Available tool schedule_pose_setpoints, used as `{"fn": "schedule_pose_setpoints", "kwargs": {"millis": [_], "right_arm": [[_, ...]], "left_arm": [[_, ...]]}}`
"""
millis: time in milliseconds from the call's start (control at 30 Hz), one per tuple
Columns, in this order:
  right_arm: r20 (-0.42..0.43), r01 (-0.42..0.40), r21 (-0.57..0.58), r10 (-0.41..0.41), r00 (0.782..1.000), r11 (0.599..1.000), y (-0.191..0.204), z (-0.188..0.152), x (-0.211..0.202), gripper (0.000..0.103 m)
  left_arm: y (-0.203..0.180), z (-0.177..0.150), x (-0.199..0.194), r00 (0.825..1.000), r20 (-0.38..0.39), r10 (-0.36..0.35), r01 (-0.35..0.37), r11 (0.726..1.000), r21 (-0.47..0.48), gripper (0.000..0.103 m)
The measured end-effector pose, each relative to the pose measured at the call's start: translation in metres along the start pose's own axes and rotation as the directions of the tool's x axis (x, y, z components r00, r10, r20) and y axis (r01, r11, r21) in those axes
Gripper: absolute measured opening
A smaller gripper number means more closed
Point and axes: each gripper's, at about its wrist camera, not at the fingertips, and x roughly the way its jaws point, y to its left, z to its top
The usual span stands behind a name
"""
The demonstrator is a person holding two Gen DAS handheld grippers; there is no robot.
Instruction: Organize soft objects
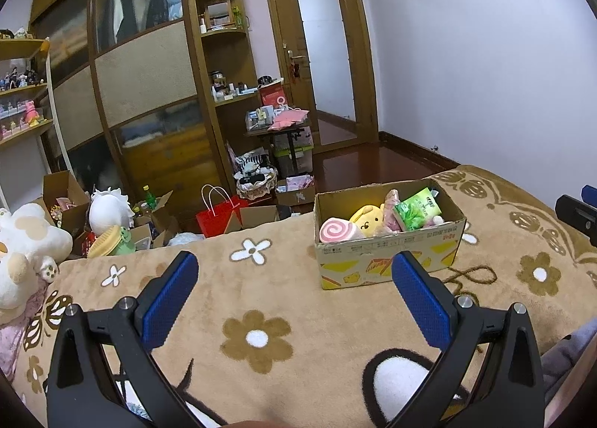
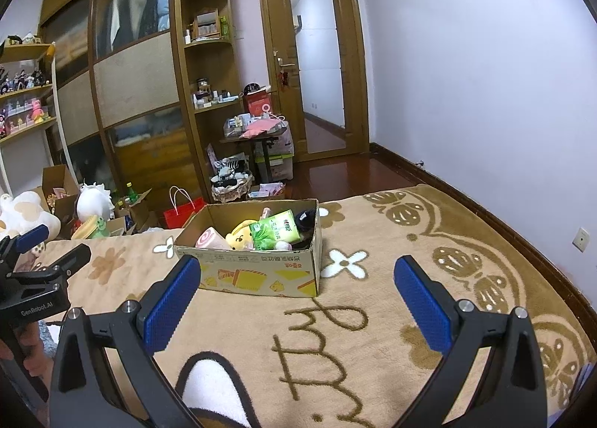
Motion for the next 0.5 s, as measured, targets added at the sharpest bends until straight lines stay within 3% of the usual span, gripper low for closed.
{"fn": "schedule_pose_setpoints", "kwargs": {"millis": [500], "right_arm": [[0.000,0.001,-0.001,-0.001,1.000,1.000,-0.0011,0.0001,-0.0001,0.103]], "left_arm": [[-0.0012,-0.0003,0.0020,1.000,-0.006,-0.001,0.001,1.000,0.005,0.102]]}}
